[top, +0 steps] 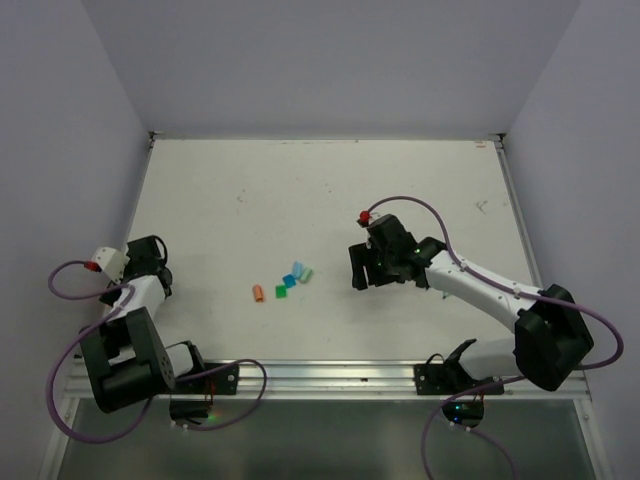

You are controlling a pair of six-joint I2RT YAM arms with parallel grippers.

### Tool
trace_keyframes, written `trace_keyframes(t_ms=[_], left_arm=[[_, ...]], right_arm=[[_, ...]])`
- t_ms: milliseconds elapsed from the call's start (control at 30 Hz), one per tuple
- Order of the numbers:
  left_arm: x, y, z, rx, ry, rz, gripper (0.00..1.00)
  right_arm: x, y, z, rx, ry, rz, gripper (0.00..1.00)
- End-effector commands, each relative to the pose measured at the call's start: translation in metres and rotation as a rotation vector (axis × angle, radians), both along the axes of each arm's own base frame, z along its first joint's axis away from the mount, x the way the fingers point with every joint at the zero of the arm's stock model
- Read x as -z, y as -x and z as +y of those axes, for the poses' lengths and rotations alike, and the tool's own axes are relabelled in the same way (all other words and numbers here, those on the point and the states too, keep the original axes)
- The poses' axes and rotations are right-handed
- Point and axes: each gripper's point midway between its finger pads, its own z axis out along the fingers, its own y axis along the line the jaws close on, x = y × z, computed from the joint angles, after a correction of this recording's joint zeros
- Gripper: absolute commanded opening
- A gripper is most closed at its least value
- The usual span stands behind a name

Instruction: Open the pen caps

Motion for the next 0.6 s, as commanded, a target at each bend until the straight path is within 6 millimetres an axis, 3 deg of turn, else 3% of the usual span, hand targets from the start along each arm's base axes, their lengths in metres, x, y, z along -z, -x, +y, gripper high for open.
trace_keyframes(t_ms=[0, 567], left_arm=[[0.001, -0.016, 0.007, -0.003, 0.002, -0.077, 1.00], [-0.015, -0.026, 0.023, -0.020, -0.007, -0.133, 1.00]], right_arm=[[-0.010, -0.004, 0.006, -0.039, -0.007, -0.015, 0.66], [0.010, 0.007, 0.020, -0.086, -0.032, 0.065, 0.66]])
